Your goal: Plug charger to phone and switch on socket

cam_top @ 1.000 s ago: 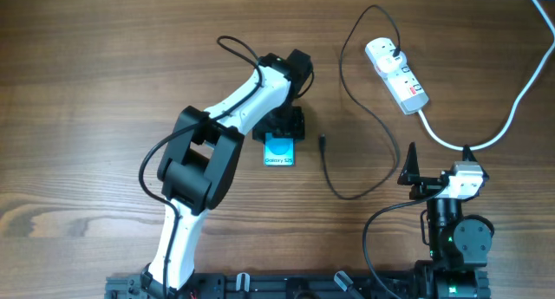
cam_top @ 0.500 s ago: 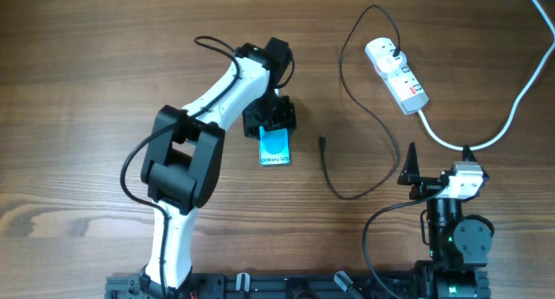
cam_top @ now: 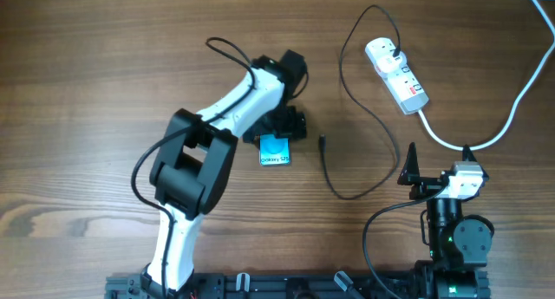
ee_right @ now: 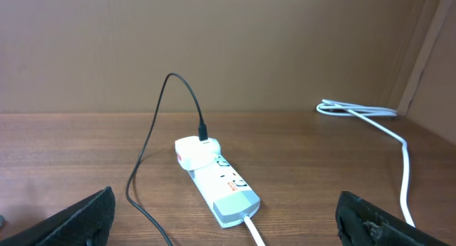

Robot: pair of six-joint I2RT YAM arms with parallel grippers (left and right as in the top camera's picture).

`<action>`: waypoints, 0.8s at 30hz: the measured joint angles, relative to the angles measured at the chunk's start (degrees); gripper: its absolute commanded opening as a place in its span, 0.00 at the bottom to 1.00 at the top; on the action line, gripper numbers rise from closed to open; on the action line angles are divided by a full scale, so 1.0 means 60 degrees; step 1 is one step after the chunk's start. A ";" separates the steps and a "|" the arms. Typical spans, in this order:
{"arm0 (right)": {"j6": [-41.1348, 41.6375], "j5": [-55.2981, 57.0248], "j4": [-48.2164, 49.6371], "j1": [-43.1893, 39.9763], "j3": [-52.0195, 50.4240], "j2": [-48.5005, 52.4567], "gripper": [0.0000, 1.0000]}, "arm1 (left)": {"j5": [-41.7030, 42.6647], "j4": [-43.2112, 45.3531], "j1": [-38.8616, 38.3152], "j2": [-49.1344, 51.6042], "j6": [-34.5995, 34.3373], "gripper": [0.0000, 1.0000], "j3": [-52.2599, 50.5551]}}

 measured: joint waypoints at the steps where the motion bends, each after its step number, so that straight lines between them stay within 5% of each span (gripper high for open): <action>1: -0.0004 0.0000 0.0000 0.0000 0.0000 0.0000 1.00 | -0.0069 0.0142 -0.0084 -0.0073 -0.0076 1.00 -0.0102; 16: -0.0004 0.0000 0.0000 0.0000 0.0000 0.0000 1.00 | -0.0313 0.0495 -0.0164 -0.0313 -0.0379 0.87 -0.0481; 24: 0.0000 0.0000 0.0000 0.0004 0.0000 0.0000 1.00 | -0.0426 0.0481 -0.0164 -0.0321 -0.0379 0.91 -0.0481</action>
